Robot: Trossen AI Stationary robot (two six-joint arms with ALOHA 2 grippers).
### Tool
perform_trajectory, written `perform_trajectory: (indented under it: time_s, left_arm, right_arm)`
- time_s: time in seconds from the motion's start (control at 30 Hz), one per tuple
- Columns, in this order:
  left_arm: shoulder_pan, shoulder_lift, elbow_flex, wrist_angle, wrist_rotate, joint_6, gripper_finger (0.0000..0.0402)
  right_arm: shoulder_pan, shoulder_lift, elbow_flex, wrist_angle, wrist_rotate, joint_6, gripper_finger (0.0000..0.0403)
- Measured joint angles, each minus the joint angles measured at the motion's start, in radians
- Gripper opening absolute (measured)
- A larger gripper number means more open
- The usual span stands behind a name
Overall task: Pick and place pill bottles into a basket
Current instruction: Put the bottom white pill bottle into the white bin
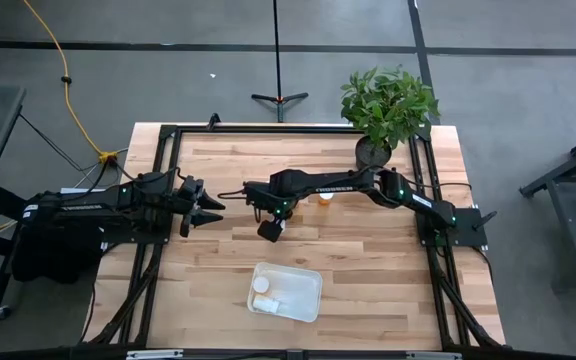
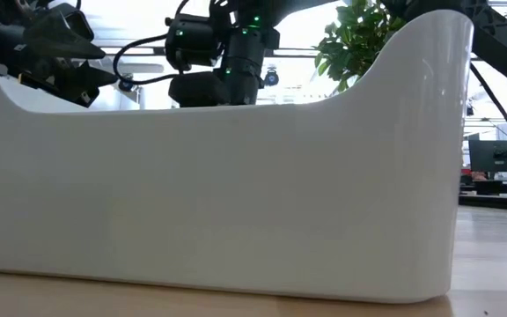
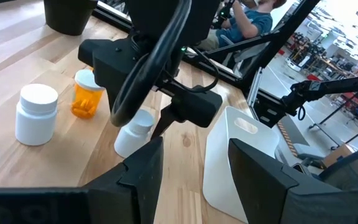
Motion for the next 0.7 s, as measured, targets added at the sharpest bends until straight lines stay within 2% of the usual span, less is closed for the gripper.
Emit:
perform_trajectory:
  time_s: [0.7]
  left_arm:
    - [0.000, 0.000, 0.000, -0.021, 0.000, 0.000, 0.0216]
  right_arm:
    - [-0.002, 0.039, 0.000, 0.005, -0.027, -0.016, 0.0312]
